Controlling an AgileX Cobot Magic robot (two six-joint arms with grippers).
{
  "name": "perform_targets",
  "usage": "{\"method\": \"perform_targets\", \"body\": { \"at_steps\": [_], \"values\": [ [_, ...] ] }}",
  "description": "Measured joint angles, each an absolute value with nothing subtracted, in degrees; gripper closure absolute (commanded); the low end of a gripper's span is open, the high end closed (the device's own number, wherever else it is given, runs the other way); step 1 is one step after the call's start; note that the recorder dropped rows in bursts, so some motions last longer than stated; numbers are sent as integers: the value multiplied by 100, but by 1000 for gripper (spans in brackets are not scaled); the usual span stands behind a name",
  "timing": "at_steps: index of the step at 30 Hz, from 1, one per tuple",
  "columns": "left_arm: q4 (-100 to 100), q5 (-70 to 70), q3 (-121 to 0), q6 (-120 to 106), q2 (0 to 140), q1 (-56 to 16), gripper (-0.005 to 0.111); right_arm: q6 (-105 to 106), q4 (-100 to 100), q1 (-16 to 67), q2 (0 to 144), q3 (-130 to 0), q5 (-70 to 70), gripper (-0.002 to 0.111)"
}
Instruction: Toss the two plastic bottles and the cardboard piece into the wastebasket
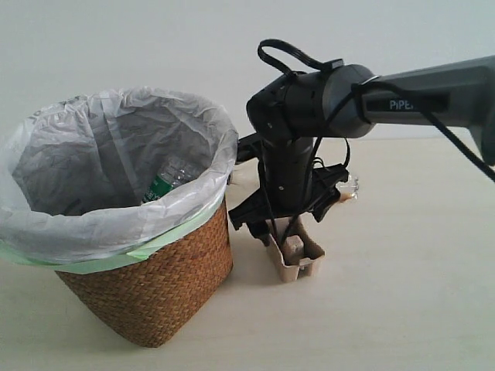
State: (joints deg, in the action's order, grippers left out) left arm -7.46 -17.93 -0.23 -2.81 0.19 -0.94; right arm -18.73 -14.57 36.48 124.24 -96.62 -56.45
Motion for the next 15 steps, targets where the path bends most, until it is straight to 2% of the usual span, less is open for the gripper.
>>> {"method": "perform_targets", "body": {
  "at_steps": [15],
  "values": [
    [-746,-1793,-23,-281,19,-94,103,-1873,-1528,3648,12814,-9662,-5380,32]
  ]
}}
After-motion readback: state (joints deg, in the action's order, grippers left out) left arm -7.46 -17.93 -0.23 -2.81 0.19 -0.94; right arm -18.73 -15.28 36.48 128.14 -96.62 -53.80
